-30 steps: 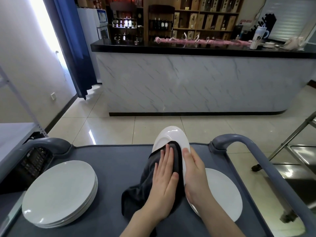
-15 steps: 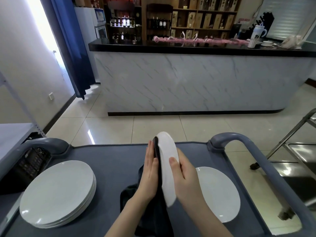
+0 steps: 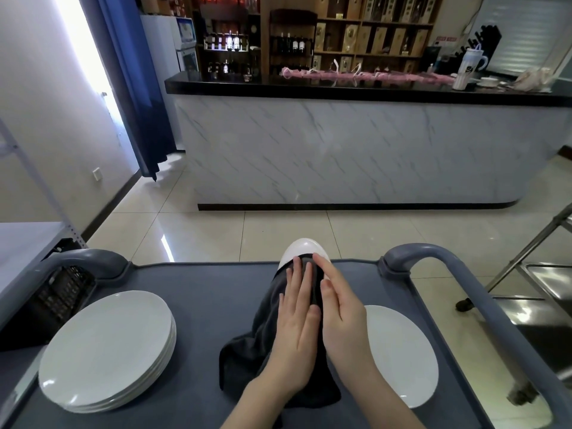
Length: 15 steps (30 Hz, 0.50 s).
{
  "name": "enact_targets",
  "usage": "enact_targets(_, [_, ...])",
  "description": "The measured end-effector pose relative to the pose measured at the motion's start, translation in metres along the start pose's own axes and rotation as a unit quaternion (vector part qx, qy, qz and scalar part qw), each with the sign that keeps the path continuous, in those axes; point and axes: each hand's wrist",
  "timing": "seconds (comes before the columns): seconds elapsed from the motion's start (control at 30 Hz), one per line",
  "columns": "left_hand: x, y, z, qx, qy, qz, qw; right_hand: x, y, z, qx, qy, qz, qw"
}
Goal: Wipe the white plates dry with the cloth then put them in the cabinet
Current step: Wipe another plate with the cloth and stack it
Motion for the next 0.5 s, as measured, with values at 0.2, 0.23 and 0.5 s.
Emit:
enact_targets(0.2, [0.036, 0.024, -0.011, -0.008, -0.038, -0.093, 0.995, 0.002, -0.015, -0.005, -0.002, 0.0, 0.011, 1.0])
enact_targets(0.23, [0.042, 0.025, -0.011, -0.007, -0.056, -0.116, 0.992, 0.002, -0.015, -0.007, -0.004, 0.003, 0.009, 1.0])
enact_targets(0.5, [0.062, -0.02, 0.011, 0.011, -0.125, -0.17, 0.977, -0.012, 0.003, -0.002, -0.054, -0.028, -0.006, 0.998])
Point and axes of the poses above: each hand's wrist, its own y-axis towards the middle knuckle, its own z-axis out of the palm, x = y × z, and after that the axes turned 11 degrees about -z, right-handed
